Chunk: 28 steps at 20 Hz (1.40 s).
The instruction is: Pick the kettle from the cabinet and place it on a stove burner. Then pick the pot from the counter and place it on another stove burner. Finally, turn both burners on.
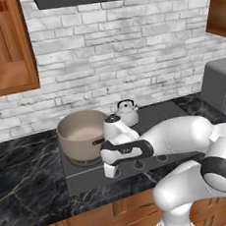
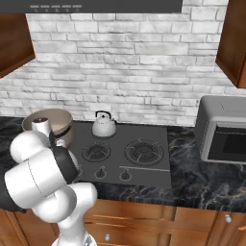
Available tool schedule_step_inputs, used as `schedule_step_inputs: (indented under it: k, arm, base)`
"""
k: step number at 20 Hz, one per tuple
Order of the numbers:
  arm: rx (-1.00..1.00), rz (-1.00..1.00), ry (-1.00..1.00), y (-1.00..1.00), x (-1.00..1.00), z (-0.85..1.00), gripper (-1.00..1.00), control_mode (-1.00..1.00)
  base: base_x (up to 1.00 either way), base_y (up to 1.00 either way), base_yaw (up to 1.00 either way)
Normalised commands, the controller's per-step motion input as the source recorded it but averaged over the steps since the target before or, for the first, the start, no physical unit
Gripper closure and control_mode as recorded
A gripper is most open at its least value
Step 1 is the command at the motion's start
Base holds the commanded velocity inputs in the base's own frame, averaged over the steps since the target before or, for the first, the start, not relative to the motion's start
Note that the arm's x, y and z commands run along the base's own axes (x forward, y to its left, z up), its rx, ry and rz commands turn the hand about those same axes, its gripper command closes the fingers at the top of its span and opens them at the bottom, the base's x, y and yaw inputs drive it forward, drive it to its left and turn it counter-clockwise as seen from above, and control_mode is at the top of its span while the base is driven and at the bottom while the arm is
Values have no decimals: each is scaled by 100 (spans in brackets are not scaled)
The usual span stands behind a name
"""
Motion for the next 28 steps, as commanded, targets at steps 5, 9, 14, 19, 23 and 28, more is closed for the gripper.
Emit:
schedule_step_inputs:
  k: [5,9,14,19,23,28]
  arm:
    - [0,1,8,-21,0,16,-100,-100]
    - [0,0,10,-23,0,12,-100,-100]
    - [0,0,8,-21,0,13,-100,-100]
    - [-3,0,1,-20,0,1,-100,-100]
    - [-4,0,0,-23,0,0,-100,-100]
    - [-2,0,0,-24,0,3,-100,-100]
  base:
    - [0,0,0]
    - [0,0,0]
    - [0,0,0]
    - [0,0,0]
    - [0,0,0]
    - [0,0,0]
